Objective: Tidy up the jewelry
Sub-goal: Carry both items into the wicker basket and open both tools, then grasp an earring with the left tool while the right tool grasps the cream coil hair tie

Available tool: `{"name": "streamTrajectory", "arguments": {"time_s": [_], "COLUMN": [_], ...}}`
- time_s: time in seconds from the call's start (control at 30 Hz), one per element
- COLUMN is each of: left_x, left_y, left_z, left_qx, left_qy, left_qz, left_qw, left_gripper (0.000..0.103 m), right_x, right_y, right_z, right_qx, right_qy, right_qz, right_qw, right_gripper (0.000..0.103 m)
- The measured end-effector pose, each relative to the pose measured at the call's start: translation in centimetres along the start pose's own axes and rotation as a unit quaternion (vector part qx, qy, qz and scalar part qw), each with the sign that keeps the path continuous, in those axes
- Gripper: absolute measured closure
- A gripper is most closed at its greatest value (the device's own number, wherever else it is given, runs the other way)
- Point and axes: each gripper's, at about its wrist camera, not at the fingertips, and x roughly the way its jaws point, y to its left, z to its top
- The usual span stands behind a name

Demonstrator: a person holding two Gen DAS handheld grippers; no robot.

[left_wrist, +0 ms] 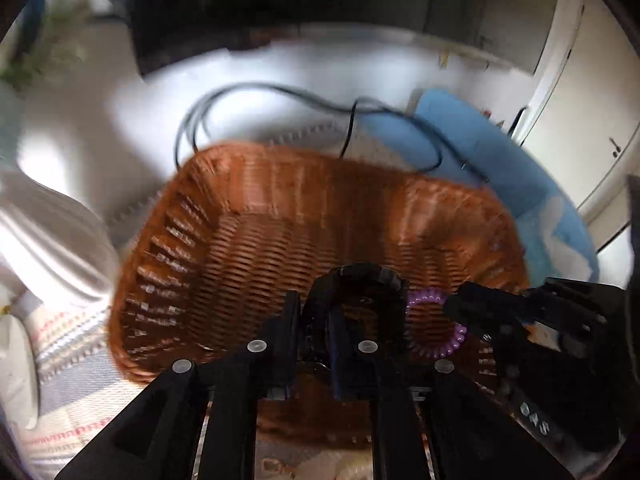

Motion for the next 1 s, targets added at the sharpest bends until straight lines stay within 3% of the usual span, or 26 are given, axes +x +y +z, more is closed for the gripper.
{"name": "streamTrajectory", "arguments": {"time_s": [0.27, 0.33, 0.4, 0.47, 0.63, 0.7, 0.77, 0.87, 1.0], "left_x": [0.7, -0.3, -2.2, -4.5, -11.6, -14.3, -16.6, -17.8, -16.8], "left_y": [-0.2, -0.1, 0.6, 1.1, 3.0, 3.9, 4.7, 5.1, 4.8], "left_z": [-0.5, -0.9, -1.6, -2.8, -8.6, -11.7, -14.9, -19.1, -24.0], "left_qx": [0.003, 0.007, 0.006, 0.004, 0.000, -0.010, -0.021, -0.029, -0.034], "left_qy": [0.010, 0.006, -0.009, -0.025, -0.064, -0.084, -0.099, -0.101, -0.072], "left_qz": [0.003, 0.004, 0.003, -0.002, -0.003, -0.003, -0.005, -0.003, -0.030], "left_qw": [0.9999, 1.0000, 0.9999, 0.9997, 0.9979, 0.9964, 0.9948, 0.9945, 0.9964], "left_gripper": [0.090, 0.084, 0.070, 0.068, 0.067, 0.051, 0.045, 0.044, 0.045], "right_x": [-0.5, -1.7, -3.3, -5.0, -9.4, -10.2, -10.3, -9.3, -6.4], "right_y": [0.2, 0.2, 0.1, 0.4, 2.6, 3.9, 4.9, 5.5, 5.5], "right_z": [-0.7, -0.9, -1.3, -1.8, -4.9, -6.4, -7.8, -9.3, -10.2], "right_qx": [-0.010, -0.012, -0.012, -0.015, -0.042, -0.053, -0.056, -0.044, -0.012], "right_qy": [0.000, -0.012, -0.027, -0.043, -0.075, -0.073, -0.069, -0.053, -0.022], "right_qz": [-0.018, -0.021, -0.014, 0.003, 0.065, 0.089, 0.102, 0.099, 0.070], "right_qw": [1.000, 1.000, 0.999, 0.999, 0.994, 0.992, 0.991, 0.993, 0.997], "right_gripper": [0.090, 0.090, 0.088, 0.088, 0.066, 0.066, 0.066, 0.066, 0.066]}}
